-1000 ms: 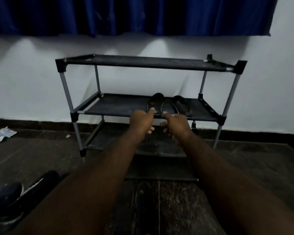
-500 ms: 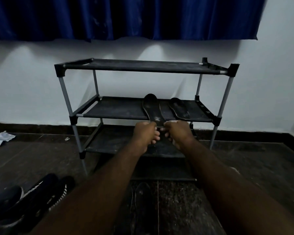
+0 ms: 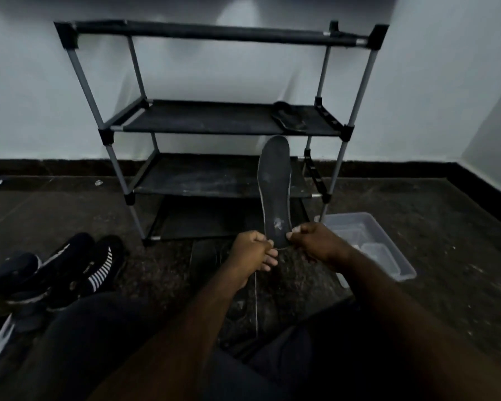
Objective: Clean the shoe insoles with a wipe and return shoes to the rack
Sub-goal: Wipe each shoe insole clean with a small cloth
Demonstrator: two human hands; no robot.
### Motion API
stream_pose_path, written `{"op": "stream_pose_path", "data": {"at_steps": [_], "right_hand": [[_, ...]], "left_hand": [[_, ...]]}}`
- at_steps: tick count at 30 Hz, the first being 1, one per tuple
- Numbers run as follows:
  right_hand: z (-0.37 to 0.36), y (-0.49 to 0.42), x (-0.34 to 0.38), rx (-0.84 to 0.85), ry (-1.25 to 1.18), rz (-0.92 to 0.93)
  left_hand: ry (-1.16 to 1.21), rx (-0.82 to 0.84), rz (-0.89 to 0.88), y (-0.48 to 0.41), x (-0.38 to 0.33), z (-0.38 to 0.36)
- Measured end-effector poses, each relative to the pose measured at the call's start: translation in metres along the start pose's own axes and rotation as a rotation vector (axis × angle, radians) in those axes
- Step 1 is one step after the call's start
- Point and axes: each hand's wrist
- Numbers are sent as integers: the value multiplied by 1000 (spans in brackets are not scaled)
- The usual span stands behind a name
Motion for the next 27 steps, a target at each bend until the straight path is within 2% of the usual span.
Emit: {"op": "stream_pose_path", "data": {"at_steps": [5,7,12,20,27], "right_hand": [[-18,-15,-45,81,73,-74],[-31,-23,-64,137,177,-146],[-58,-41,-94,373,393,-352],[-72,-63,-106,460,514,-367],[-85,-62,-100,473,609,-255]], "left_hand": [[-57,9,164,0,55,13],[-82,16,233,-3,74,14],[-128,0,396,-10,117,11],[-201,0,448,-23,141,14],[-225,-20,479,-22,150,21]]}}
Point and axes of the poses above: each hand's wrist, its own y-axis away from the middle knuckle, its own z-axis out of the back of the hand, x = y × z, and after that the axes turned 14 degrees about y, right-handed
